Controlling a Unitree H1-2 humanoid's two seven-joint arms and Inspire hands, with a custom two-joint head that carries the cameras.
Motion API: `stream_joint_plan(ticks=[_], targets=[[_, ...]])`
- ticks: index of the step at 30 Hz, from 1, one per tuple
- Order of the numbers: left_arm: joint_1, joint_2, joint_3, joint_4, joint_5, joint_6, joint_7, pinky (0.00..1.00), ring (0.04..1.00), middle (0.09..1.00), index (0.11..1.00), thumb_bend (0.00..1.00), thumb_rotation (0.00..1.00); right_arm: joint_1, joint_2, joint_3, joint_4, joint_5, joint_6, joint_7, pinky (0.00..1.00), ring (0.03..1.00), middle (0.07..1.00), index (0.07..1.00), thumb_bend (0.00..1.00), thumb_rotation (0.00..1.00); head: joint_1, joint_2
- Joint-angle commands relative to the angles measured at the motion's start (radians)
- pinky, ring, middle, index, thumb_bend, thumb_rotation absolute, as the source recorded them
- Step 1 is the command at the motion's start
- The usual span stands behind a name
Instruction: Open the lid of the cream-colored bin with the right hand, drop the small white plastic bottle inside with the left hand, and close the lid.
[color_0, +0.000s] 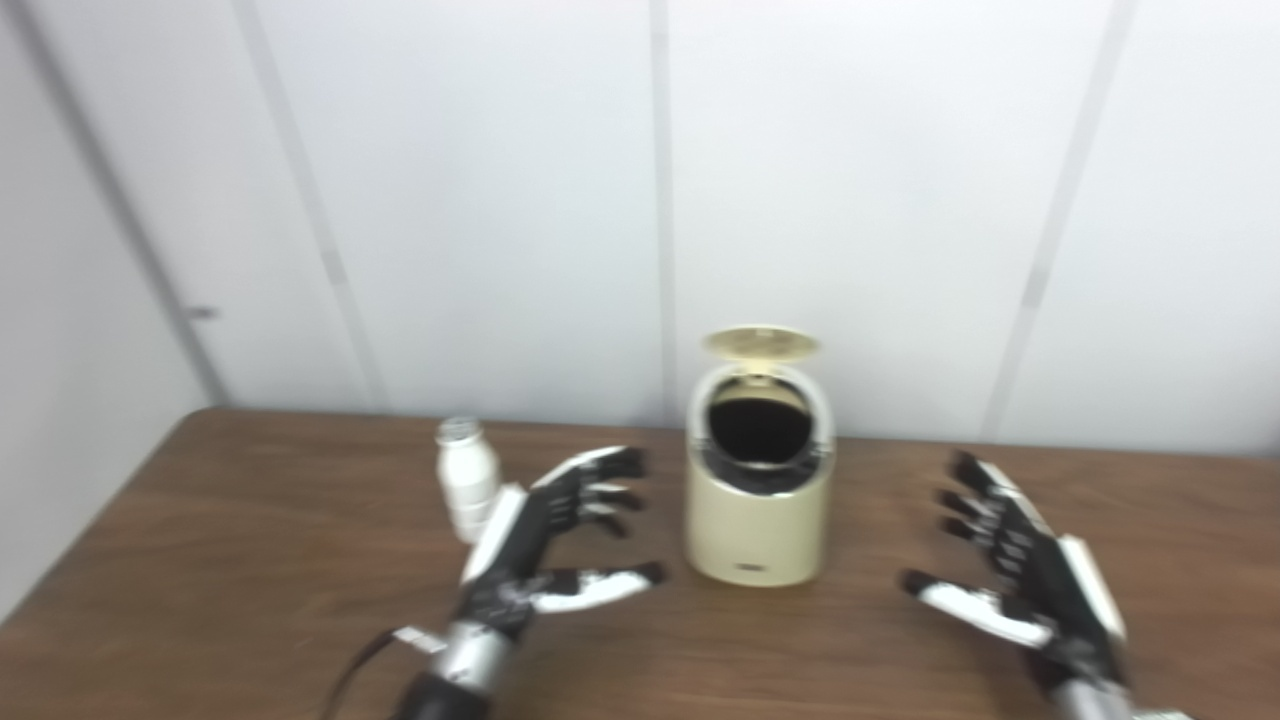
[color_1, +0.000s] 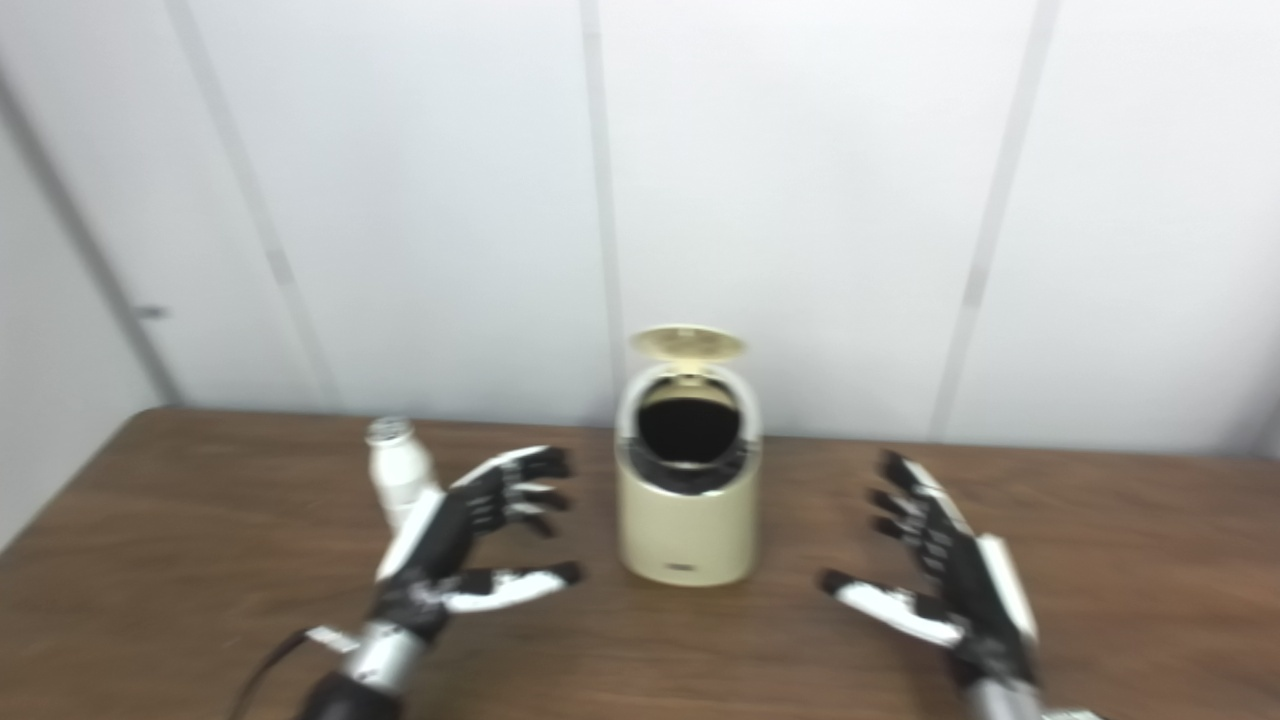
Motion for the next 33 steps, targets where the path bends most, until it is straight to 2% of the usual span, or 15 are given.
stream_joint_plan(ticks=[1,6,8,11,14,17,22,25,28,33], targets=[[-0.011,-0.001,0.006,-0.062,0.015,-0.025,0.026,0.53,0.645,0.751,0.789,0.70,0.02,-0.028,-0.020,-0.009,-0.037,0.015,-0.029,-0.010,0.84,0.867,0.932,0.929,0.79,0.16,0.017,-0.004],[0.039,0.004,0.027,-0.143,0.059,0.004,0.052,0.46,0.576,0.693,0.757,0.70,0.01,-0.019,-0.010,-0.006,-0.120,0.012,0.058,-0.023,0.79,0.825,0.902,0.905,0.80,0.16,0.048,-0.015],[0.075,0.005,0.055,-0.184,0.092,0.013,0.084,0.44,0.546,0.657,0.725,0.70,0.01,-0.015,-0.004,-0.001,-0.168,0.027,0.099,-0.018,0.75,0.805,0.889,0.886,0.79,0.14,0.053,-0.016],[0.110,-0.002,0.090,-0.218,0.134,0.022,0.128,0.44,0.520,0.612,0.681,0.72,0.02,-0.014,-0.004,0.006,-0.203,0.031,0.124,-0.016,0.70,0.786,0.876,0.872,0.79,0.13,0.057,-0.015],[0.138,-0.013,0.132,-0.226,0.161,0.004,0.185,0.45,0.517,0.592,0.657,0.73,0.01,-0.013,0.001,0.012,-0.240,0.030,0.161,-0.020,0.70,0.789,0.874,0.870,0.77,0.11,0.061,-0.015],[0.153,-0.032,0.171,-0.229,0.192,0.000,0.253,0.47,0.546,0.618,0.648,0.71,0.00,-0.014,-0.001,0.020,-0.264,0.021,0.176,-0.021,0.71,0.798,0.882,0.879,0.74,0.06,0.063,-0.015],[0.160,-0.052,0.223,-0.242,0.252,0.039,0.333,0.52,0.629,0.678,0.668,0.71,0.02,-0.016,0.005,0.029,-0.300,0.007,0.202,-0.026,0.70,0.795,0.879,0.881,0.71,0.01,0.065,-0.012],[0.154,-0.049,0.240,-0.235,0.294,0.052,0.369,0.54,0.673,0.720,0.703,0.71,0.06,-0.016,0.013,0.032,-0.325,0.006,0.230,-0.028,0.71,0.804,0.885,0.882,0.69,0.00,0.063,-0.013],[0.139,-0.041,0.253,-0.212,0.304,0.055,0.396,0.54,0.692,0.750,0.725,0.70,0.05,-0.015,0.015,0.037,-0.343,0.006,0.247,-0.027,0.75,0.830,0.909,0.904,0.65,0.00,0.061,-0.013],[0.117,-0.018,0.263,-0.166,0.304,0.055,0.417,0.56,0.718,0.774,0.764,0.71,0.05,-0.013,0.025,0.040,-0.372,-0.002,0.282,-0.036,0.76,0.832,0.915,0.914,0.65,0.00,0.055,-0.011]])
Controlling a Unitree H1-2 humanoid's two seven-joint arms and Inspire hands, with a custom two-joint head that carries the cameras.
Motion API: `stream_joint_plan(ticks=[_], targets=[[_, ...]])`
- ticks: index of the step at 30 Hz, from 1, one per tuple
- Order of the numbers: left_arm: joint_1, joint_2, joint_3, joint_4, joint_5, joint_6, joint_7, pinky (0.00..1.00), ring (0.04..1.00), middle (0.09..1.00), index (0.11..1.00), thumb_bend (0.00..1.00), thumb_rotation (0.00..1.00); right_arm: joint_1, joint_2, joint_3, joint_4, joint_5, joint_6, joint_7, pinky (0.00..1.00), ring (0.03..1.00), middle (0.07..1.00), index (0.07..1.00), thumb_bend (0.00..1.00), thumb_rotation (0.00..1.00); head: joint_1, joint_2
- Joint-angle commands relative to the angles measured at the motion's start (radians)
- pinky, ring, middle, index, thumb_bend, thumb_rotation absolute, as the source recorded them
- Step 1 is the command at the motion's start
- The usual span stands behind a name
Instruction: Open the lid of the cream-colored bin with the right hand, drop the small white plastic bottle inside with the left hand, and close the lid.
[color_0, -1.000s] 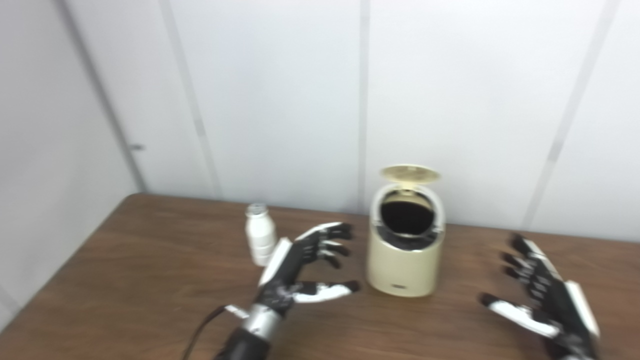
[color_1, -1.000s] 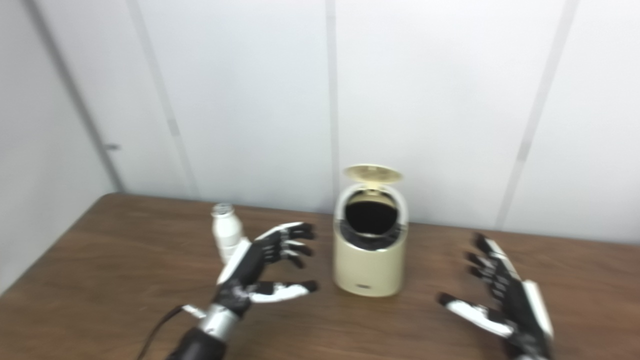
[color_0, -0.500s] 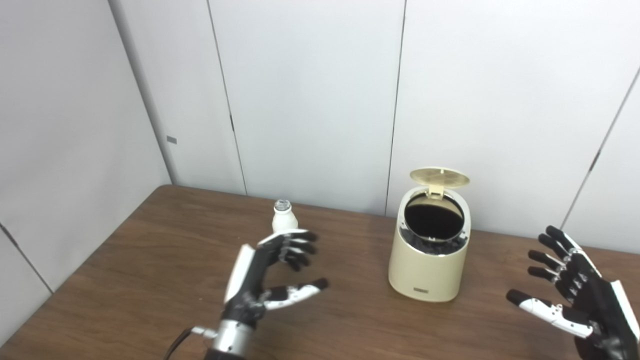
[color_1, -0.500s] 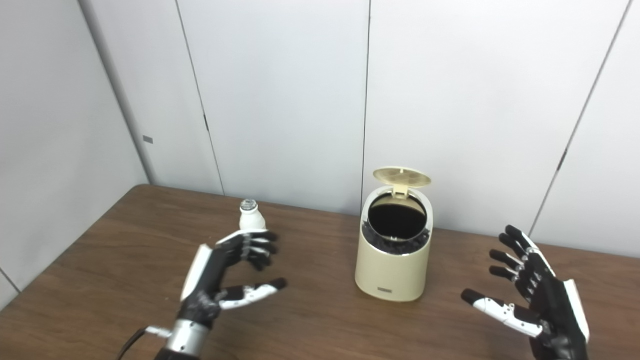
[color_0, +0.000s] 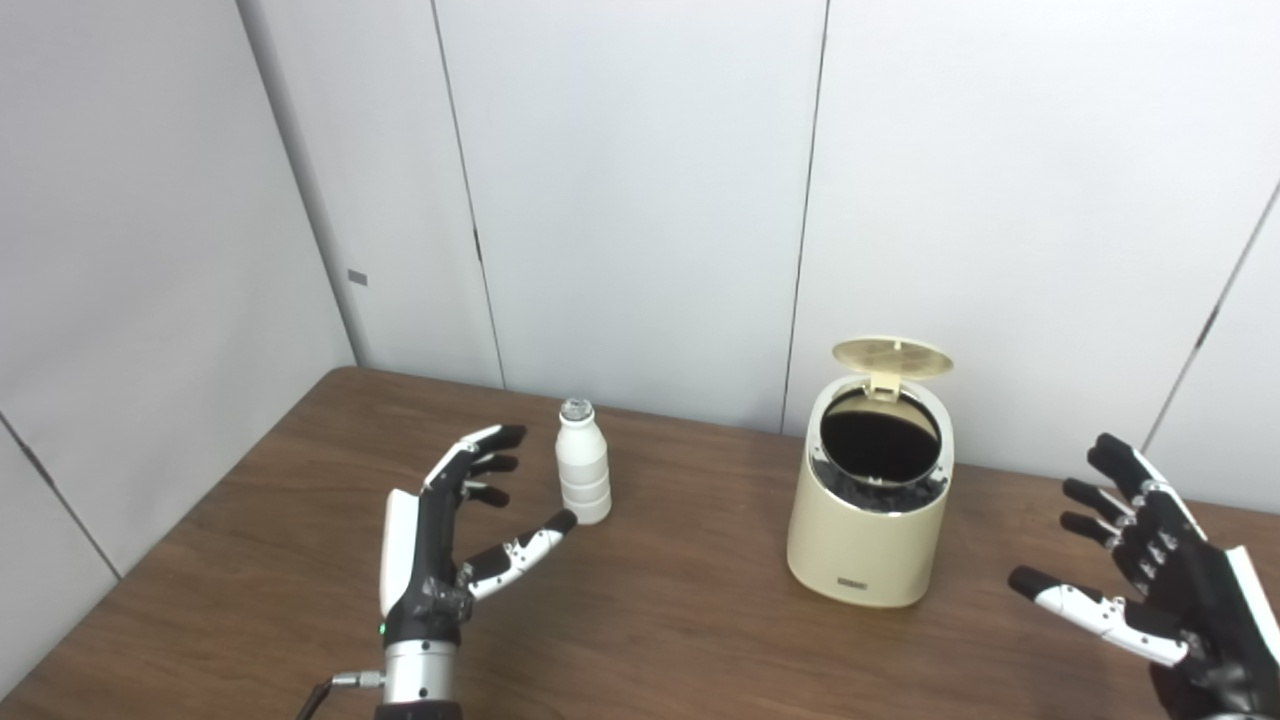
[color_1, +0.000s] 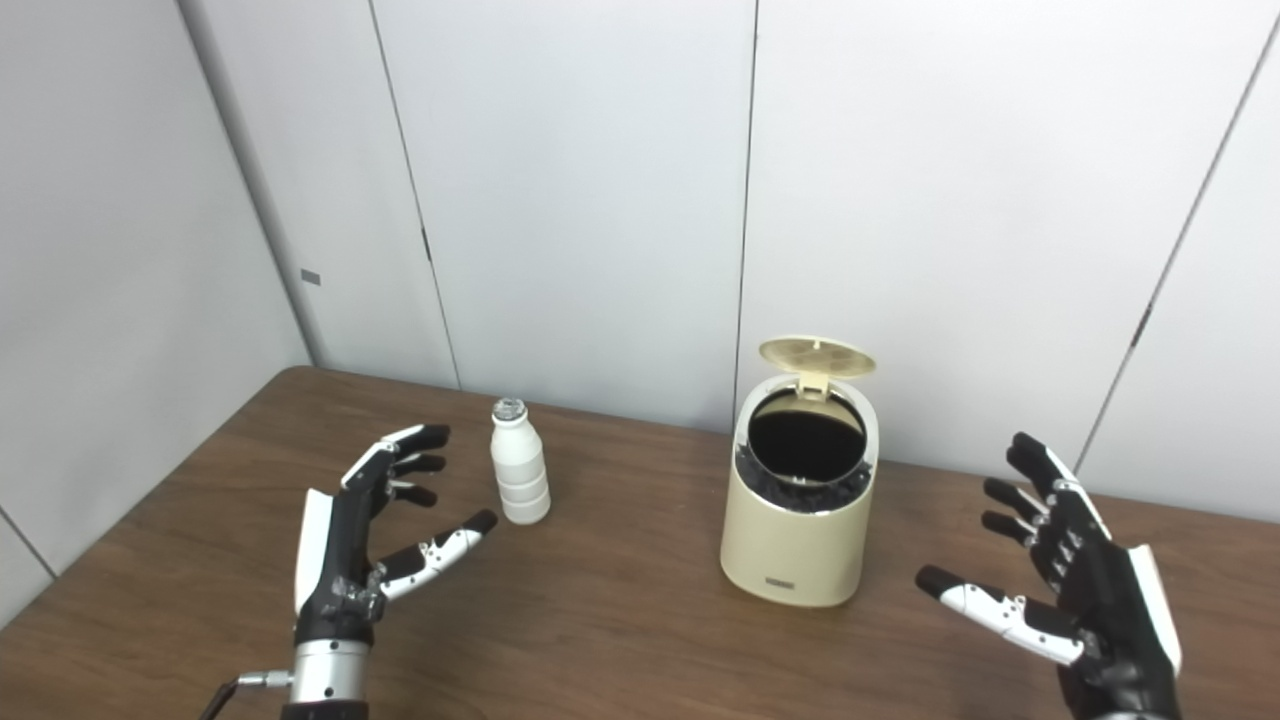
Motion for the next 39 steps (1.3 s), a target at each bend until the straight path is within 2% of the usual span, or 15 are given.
stream_joint_plan(ticks=[1,8,12,19,33,39], targets=[[-0.046,0.025,0.007,0.009,0.013,-0.018,0.029,0.56,0.722,0.780,0.772,0.71,0.05,-0.025,0.005,-0.001,-0.049,-0.002,0.008,-0.014,0.76,0.832,0.915,0.914,0.65,0.00,0.001,0.001],[-0.089,0.059,-0.008,0.084,0.011,0.029,0.020,0.64,0.779,0.844,0.857,0.74,0.12,-0.022,0.005,0.005,-0.072,-0.014,0.029,-0.014,0.78,0.839,0.918,0.927,0.64,0.00,-0.005,0.002],[-0.112,0.068,-0.018,0.112,0.000,0.052,0.017,0.68,0.794,0.854,0.875,0.78,0.12,-0.021,0.004,0.007,-0.083,-0.024,0.043,-0.015,0.77,0.830,0.909,0.922,0.65,0.00,-0.005,0.005],[-0.153,0.077,-0.039,0.169,0.003,0.063,0.030,0.67,0.765,0.822,0.845,0.79,0.11,-0.017,0.013,0.003,-0.101,-0.010,0.082,-0.015,0.81,0.847,0.919,0.925,0.63,0.00,-0.007,0.008],[-0.231,0.096,-0.069,0.305,-0.003,0.044,0.053,0.65,0.729,0.766,0.807,0.81,0.15,-0.014,0.009,0.007,-0.117,-0.016,0.096,-0.012,0.81,0.841,0.915,0.920,0.65,0.00,-0.017,0.013],[-0.240,0.087,-0.080,0.321,0.006,0.066,0.065,0.66,0.736,0.771,0.812,0.80,0.15,-0.009,0.004,0.010,-0.129,-0.026,0.101,-0.010,0.80,0.832,0.914,0.921,0.64,0.00,-0.021,0.016]])
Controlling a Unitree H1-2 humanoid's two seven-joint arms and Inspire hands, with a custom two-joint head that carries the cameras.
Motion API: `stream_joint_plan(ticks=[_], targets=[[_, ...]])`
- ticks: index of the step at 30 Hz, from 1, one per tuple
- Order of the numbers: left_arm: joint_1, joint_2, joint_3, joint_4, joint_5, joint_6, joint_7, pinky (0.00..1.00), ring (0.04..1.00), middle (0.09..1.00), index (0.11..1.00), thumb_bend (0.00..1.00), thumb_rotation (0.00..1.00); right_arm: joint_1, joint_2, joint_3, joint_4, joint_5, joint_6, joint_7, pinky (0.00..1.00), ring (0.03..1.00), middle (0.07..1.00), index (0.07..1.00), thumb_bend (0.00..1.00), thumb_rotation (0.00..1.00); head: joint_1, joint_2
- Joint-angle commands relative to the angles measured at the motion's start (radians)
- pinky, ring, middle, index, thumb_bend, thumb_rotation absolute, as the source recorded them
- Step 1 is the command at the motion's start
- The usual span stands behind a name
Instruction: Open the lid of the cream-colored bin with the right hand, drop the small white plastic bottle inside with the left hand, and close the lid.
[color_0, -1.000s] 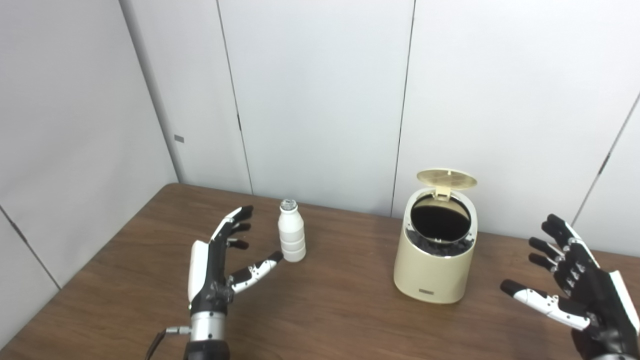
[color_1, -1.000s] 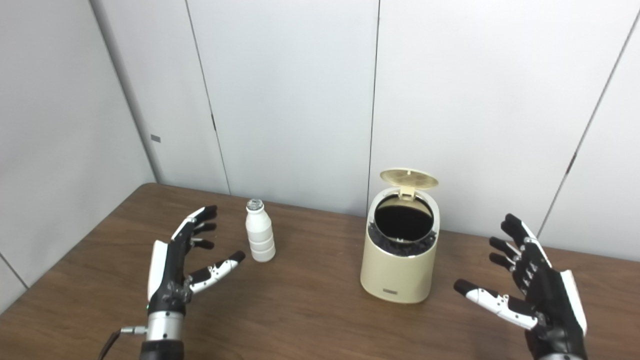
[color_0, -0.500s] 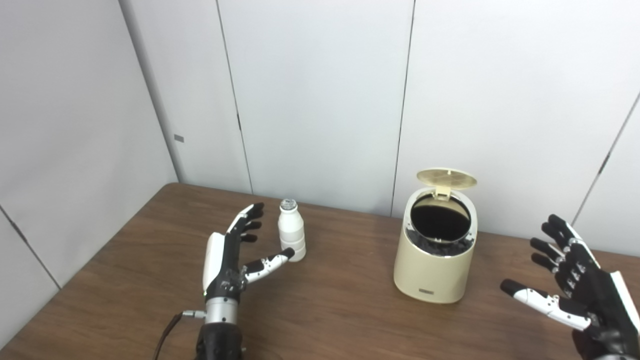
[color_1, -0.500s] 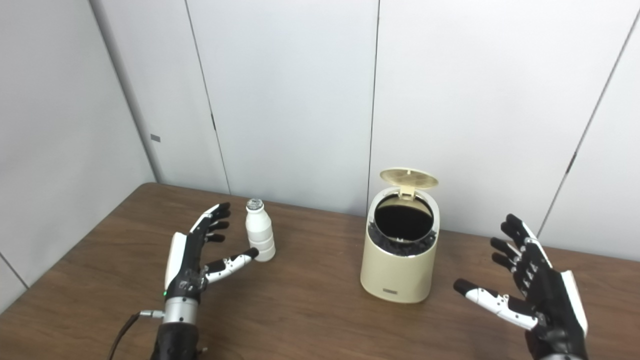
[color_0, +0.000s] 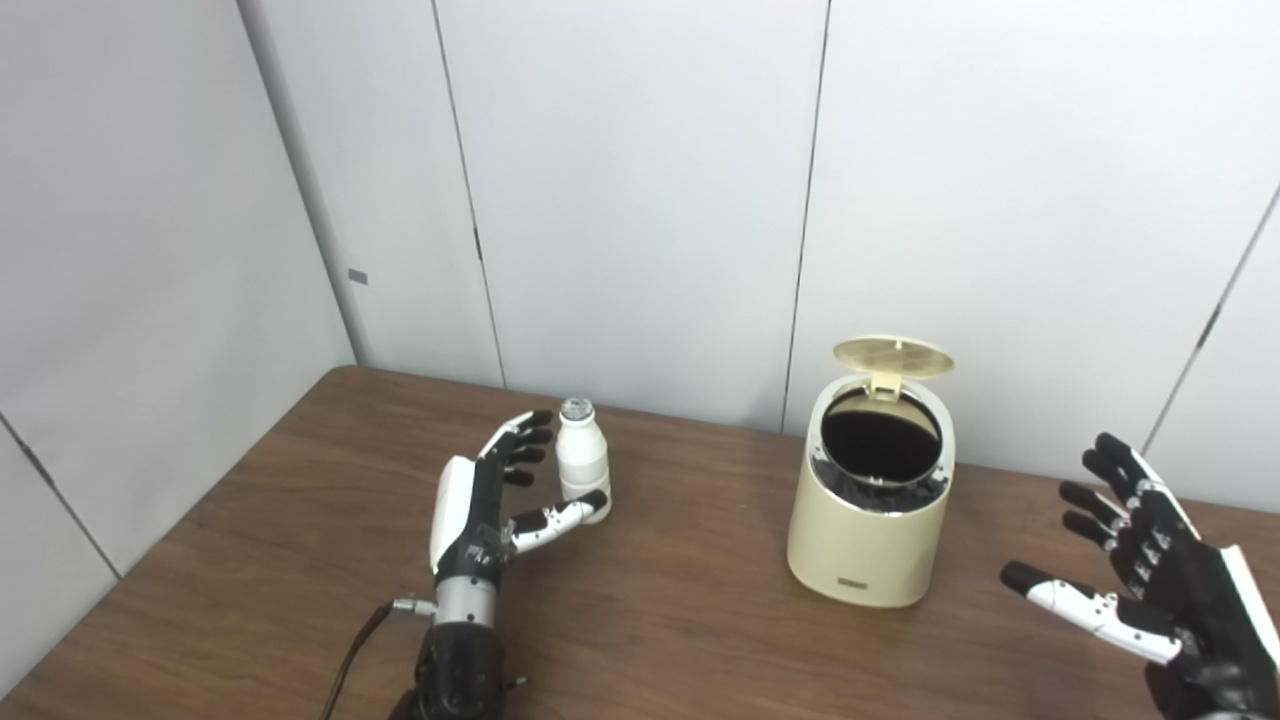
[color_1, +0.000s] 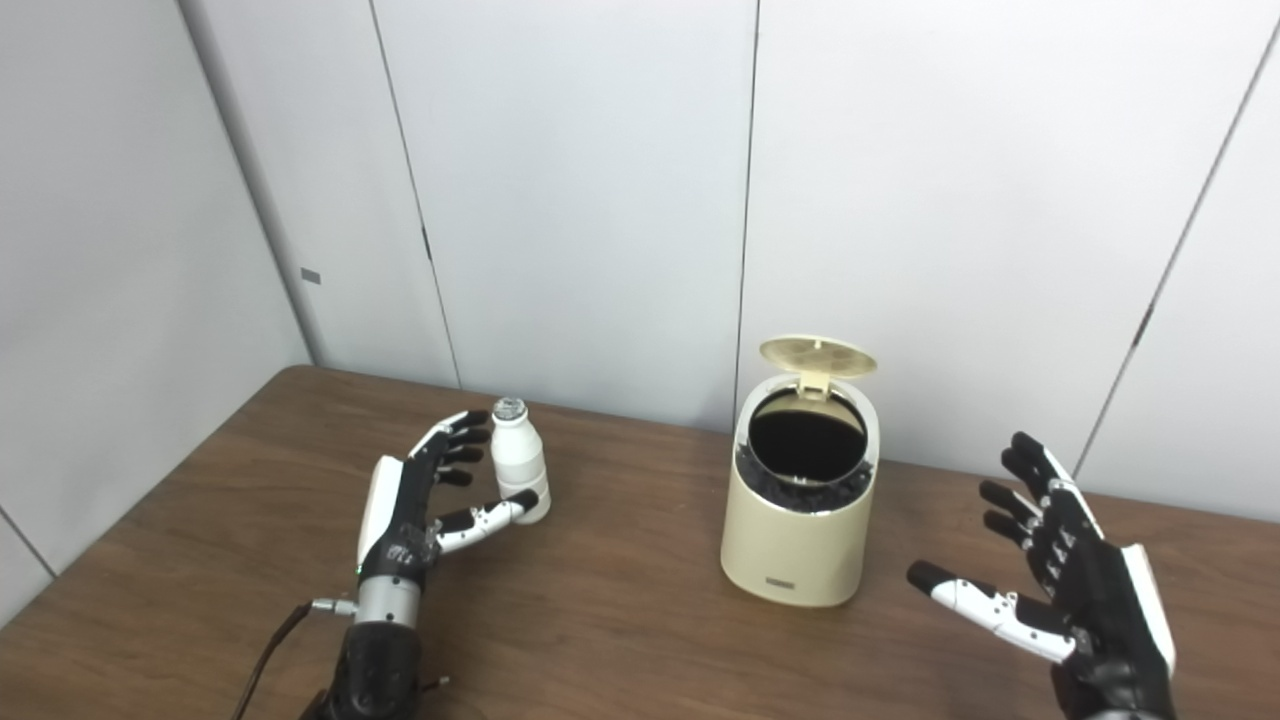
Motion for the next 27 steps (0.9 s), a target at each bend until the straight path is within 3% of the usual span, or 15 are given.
stream_joint_plan(ticks=[1,14,27], targets=[[-0.043,0.009,-0.007,-0.013,0.017,-0.016,0.034,0.67,0.735,0.771,0.812,0.80,0.15,-0.020,-0.008,0.001,-0.043,0.001,-0.013,0.000,0.80,0.833,0.915,0.922,0.64,0.00,0.002,0.001],[-0.074,0.012,-0.032,0.045,-0.001,-0.028,0.056,0.64,0.733,0.776,0.814,0.79,0.14,-0.018,-0.032,0.015,-0.005,-0.010,-0.077,0.003,0.79,0.831,0.915,0.919,0.66,0.00,-0.004,0.007],[-0.101,0.008,-0.042,0.116,-0.029,-0.068,0.062,0.63,0.725,0.779,0.816,0.78,0.14,-0.011,-0.031,0.017,-0.020,-0.016,-0.064,-0.001,0.78,0.813,0.906,0.912,0.66,0.00,-0.015,0.016]])
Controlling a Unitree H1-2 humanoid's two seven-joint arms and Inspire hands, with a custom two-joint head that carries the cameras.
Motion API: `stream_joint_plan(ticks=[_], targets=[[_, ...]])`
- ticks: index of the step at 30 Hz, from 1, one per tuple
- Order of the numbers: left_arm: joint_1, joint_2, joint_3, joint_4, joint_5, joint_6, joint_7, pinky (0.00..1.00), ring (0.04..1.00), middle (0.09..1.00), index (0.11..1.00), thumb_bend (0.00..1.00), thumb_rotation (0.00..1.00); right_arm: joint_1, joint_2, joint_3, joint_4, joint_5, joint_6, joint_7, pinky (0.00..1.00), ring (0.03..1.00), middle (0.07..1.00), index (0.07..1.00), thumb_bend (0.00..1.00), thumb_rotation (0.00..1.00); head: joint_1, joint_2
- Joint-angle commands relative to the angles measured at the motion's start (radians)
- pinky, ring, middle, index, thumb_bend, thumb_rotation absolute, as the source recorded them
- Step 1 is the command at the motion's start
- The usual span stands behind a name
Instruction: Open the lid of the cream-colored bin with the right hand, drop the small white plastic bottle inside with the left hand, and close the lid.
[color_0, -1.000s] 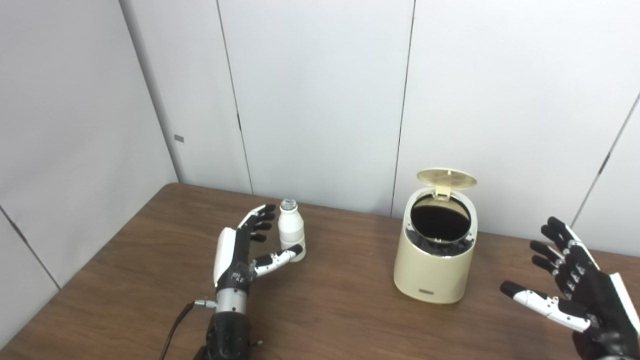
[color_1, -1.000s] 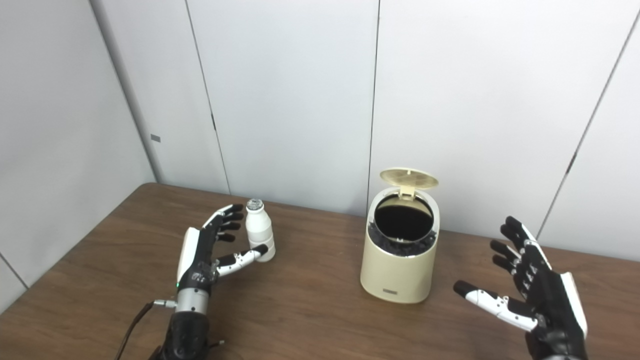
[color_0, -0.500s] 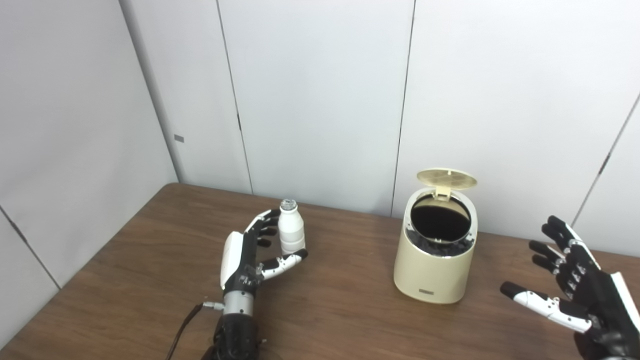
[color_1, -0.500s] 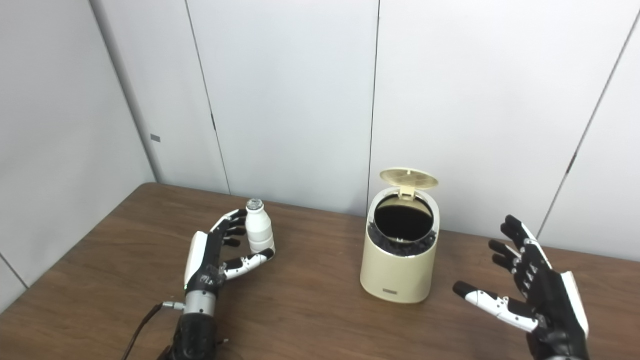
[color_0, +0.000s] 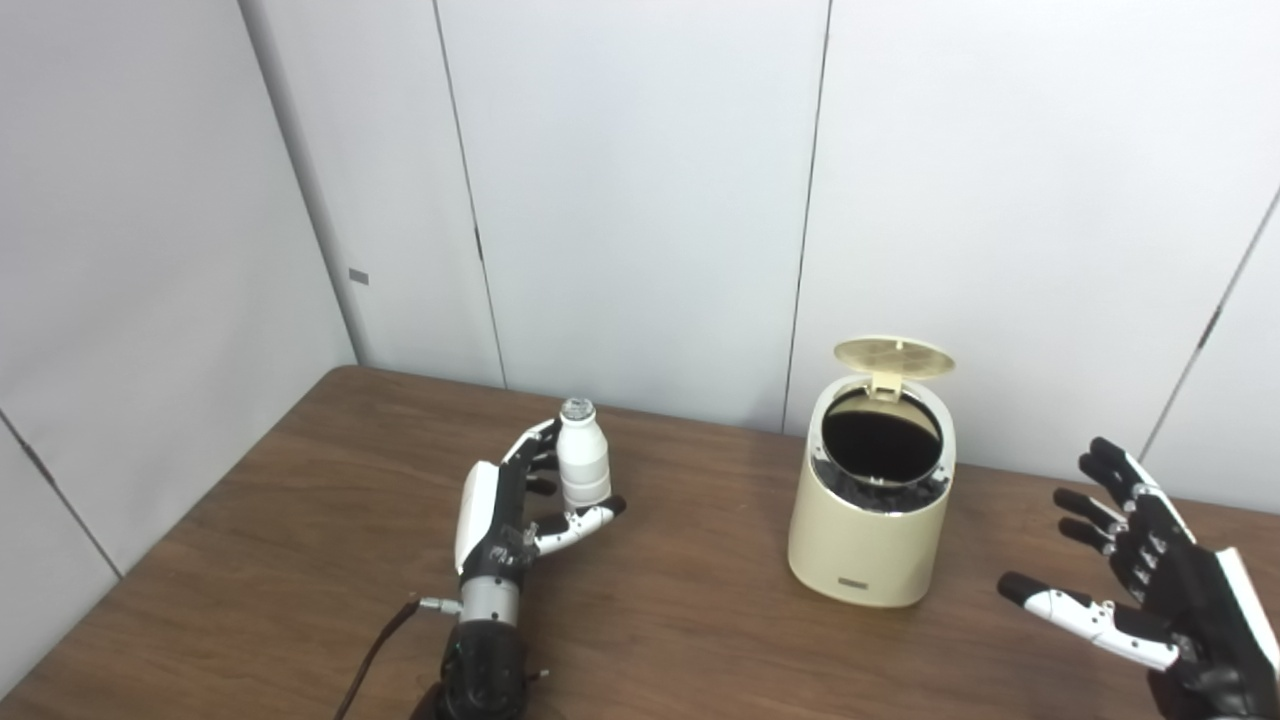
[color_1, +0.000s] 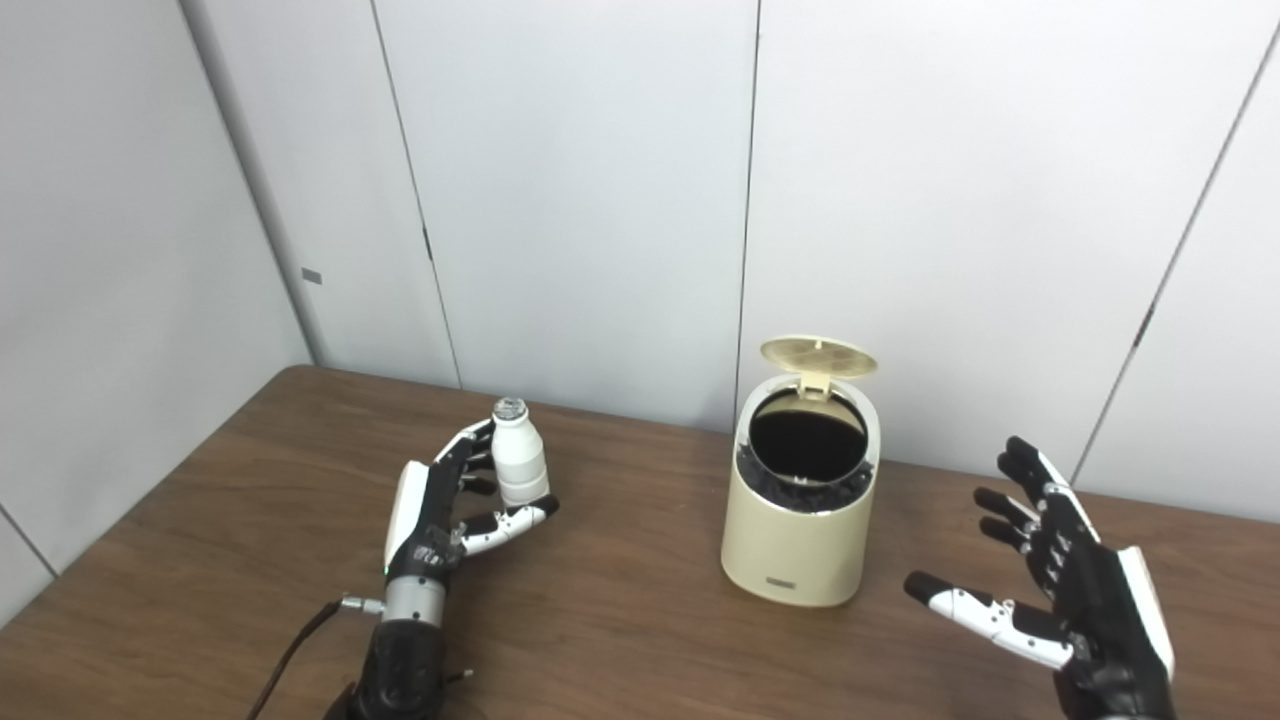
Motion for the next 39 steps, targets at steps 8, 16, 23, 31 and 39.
stream_joint_plan(ticks=[8,16,23,31,39], targets=[[-0.061,0.010,-0.004,0.031,0.001,-0.034,0.033,0.63,0.724,0.775,0.811,0.78,0.13,-0.015,-0.007,-0.002,-0.043,0.004,-0.029,0.002,0.78,0.813,0.907,0.916,0.66,0.00,-0.001,0.005],[-0.072,0.013,-0.014,0.067,0.007,-0.039,0.059,0.63,0.707,0.759,0.796,0.77,0.12,-0.010,-0.012,-0.002,-0.038,0.004,-0.043,0.005,0.79,0.819,0.911,0.919,0.66,0.00,-0.007,0.011],[-0.093,-0.006,0.007,0.110,-0.015,-0.065,0.106,0.50,0.572,0.620,0.665,0.75,0.01,-0.006,-0.015,-0.001,-0.038,0.006,-0.047,0.008,0.78,0.814,0.905,0.909,0.67,0.00,-0.003,0.013],[-0.109,-0.006,-0.006,0.151,0.012,-0.121,0.167,0.34,0.431,0.476,0.511,0.50,0.00,-0.003,-0.016,-0.007,-0.040,0.009,-0.036,0.011,0.80,0.816,0.904,0.905,0.66,0.00,-0.004,0.016],[-0.109,0.004,-0.014,0.161,0.011,-0.135,0.176,0.33,0.416,0.469,0.516,0.50,0.00,-0.004,-0.016,-0.009,-0.036,0.013,-0.032,0.015,0.81,0.821,0.911,0.915,0.67,0.00,-0.003,0.018]])
